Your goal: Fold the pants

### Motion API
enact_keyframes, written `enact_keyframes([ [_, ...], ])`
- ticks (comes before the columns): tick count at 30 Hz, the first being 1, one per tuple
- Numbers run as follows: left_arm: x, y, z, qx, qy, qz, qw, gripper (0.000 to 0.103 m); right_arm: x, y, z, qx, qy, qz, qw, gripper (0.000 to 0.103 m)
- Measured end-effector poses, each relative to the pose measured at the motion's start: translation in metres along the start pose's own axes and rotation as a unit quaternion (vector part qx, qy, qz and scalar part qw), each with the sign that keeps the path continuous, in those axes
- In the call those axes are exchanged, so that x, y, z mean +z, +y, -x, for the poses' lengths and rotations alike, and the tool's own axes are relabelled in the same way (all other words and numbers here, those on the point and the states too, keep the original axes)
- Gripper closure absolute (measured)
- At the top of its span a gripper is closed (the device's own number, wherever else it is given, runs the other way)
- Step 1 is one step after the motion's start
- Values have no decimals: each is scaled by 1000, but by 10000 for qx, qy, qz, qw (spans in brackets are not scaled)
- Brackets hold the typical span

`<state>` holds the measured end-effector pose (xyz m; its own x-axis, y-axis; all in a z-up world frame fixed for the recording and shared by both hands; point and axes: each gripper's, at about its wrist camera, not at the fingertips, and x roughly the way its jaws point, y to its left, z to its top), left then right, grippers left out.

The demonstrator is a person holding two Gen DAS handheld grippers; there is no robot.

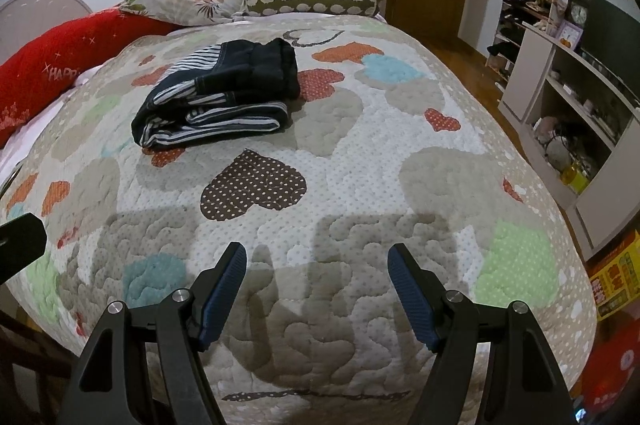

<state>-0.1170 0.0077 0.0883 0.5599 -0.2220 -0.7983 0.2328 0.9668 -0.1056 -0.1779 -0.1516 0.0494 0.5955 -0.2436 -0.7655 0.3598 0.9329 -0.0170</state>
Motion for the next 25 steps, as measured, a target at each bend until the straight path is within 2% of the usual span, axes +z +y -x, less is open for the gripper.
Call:
enact_keyframes([
  [25, -5, -1, -13, -50, 250, -10, 9997, 0, -3, 12, 1, 71, -56, 199, 9998, 25],
])
